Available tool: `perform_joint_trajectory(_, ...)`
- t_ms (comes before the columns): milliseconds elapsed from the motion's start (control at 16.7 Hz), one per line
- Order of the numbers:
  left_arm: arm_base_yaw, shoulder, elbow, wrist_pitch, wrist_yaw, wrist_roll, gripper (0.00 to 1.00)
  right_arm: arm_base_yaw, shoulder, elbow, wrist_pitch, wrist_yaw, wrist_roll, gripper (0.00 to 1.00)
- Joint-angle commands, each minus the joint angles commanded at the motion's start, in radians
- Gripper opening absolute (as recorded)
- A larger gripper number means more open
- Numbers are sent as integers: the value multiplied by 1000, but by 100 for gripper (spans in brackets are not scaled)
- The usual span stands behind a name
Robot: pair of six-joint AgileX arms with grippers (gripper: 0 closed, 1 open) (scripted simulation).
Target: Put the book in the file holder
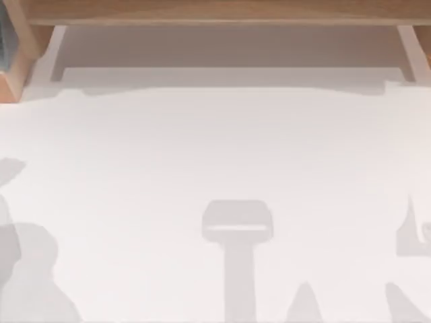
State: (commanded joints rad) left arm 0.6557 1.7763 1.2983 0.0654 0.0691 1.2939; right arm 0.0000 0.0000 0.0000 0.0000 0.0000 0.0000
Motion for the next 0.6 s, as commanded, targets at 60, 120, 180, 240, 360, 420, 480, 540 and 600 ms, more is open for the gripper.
perform_joint_trajectory(60, 21, 5, -61, 46, 40, 61, 0, 0, 0, 0, 0, 0, 0, 100)
perform_joint_trajectory(120, 33, 9, -117, 95, 82, 118, 0, 0, 0, 0, 0, 0, 0, 100)
perform_joint_trajectory(180, 33, 14, -166, 147, 126, 170, 0, 0, 0, 0, 0, 0, 0, 100)
perform_joint_trajectory(240, 27, 18, -210, 200, 171, 218, 0, 0, 0, 0, 0, 0, 0, 100)
perform_joint_trajectory(360, -2, 27, -281, 308, 259, 302, 0, 0, 0, 0, 0, 0, 0, 100)
perform_joint_trajectory(420, -25, 33, -307, 360, 300, 336, 0, 0, 0, 0, 0, 0, 0, 100)
perform_joint_trajectory(480, -49, 42, -328, 409, 339, 366, 0, 0, 0, 0, 0, 0, 0, 100)
perform_joint_trajectory(540, -73, 53, -344, 455, 374, 391, 0, 0, 0, 0, 0, 0, 0, 100)
perform_joint_trajectory(600, -97, 66, -355, 496, 405, 411, 0, 0, 0, 0, 0, 0, 0, 100)
